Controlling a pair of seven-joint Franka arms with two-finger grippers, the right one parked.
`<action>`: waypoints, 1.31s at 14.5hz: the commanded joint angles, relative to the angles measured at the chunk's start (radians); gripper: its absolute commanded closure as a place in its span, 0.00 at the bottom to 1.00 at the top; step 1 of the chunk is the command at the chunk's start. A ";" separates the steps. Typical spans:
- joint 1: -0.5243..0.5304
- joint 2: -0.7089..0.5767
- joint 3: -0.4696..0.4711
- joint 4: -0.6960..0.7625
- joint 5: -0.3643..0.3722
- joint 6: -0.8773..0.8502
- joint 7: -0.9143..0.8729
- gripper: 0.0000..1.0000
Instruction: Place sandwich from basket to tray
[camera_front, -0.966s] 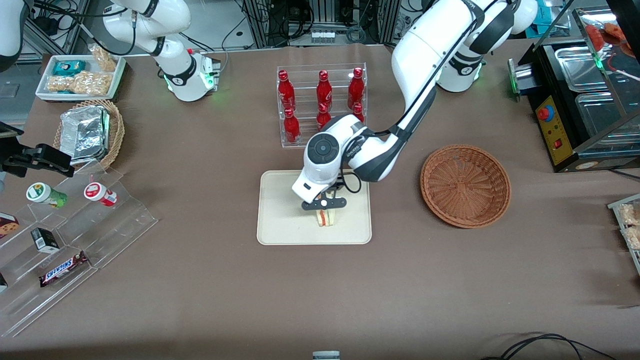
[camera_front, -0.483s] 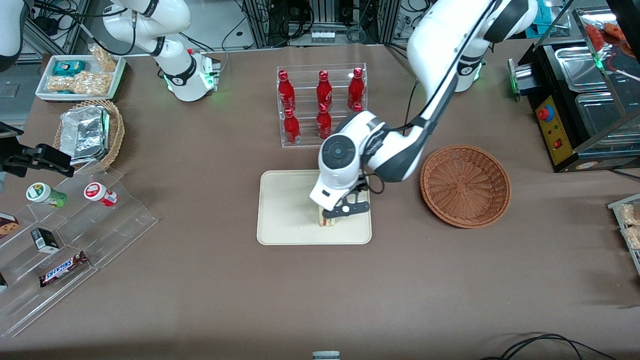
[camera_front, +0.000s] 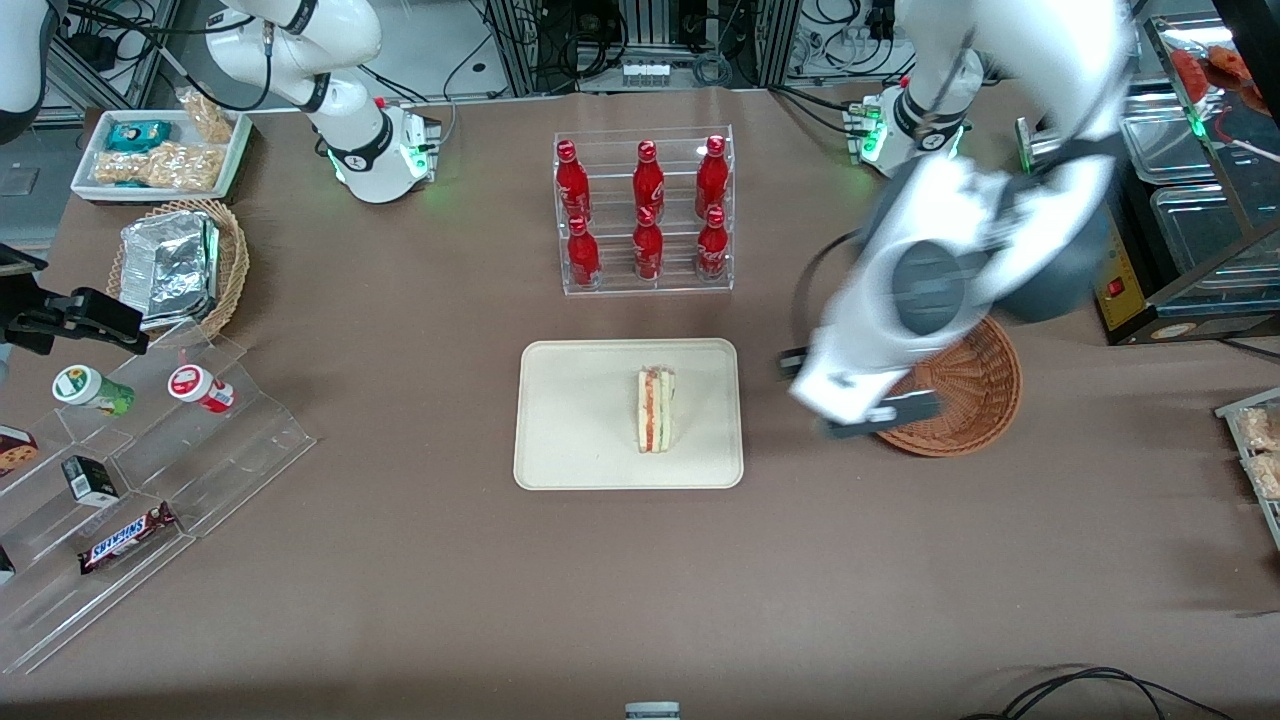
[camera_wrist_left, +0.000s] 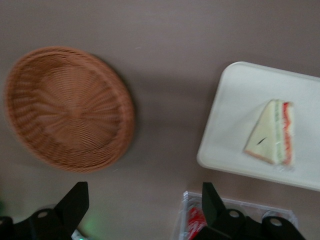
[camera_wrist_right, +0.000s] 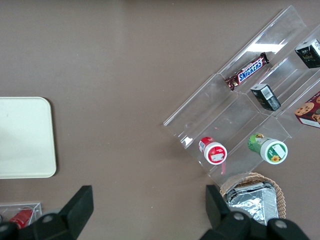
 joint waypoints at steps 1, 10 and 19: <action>0.122 -0.110 -0.009 -0.042 -0.023 -0.122 0.126 0.00; 0.372 -0.301 -0.071 -0.102 0.044 -0.170 0.425 0.00; 0.375 -0.412 -0.080 -0.159 0.084 -0.173 0.456 0.00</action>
